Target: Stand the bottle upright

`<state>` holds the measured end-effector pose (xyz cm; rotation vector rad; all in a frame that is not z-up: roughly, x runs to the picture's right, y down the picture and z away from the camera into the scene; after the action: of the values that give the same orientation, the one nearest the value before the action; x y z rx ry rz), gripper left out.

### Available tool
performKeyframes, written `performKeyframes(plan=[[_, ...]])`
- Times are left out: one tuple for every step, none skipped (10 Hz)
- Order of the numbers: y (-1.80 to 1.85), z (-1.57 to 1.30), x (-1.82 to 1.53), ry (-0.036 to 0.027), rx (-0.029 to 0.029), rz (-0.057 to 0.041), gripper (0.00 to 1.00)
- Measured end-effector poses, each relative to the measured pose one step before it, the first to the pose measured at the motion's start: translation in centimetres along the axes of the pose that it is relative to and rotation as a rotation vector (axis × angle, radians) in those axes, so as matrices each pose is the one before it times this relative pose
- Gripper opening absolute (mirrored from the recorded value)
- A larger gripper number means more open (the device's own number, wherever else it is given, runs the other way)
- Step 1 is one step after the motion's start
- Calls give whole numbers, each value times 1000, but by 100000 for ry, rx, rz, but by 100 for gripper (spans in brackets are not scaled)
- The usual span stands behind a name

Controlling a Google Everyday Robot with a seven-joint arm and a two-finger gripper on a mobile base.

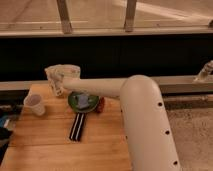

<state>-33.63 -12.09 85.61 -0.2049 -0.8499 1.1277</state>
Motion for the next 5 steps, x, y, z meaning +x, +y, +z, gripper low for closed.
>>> performKeyframes(plan=[[19, 13, 28, 24, -38, 42, 78], [3, -3, -2, -5, -9, 19, 80], [-28, -11, -4, -8, 38, 8, 80], [-5, -4, -9, -11, 5, 6, 80], [-6, -1, 6, 5, 5, 5, 80]])
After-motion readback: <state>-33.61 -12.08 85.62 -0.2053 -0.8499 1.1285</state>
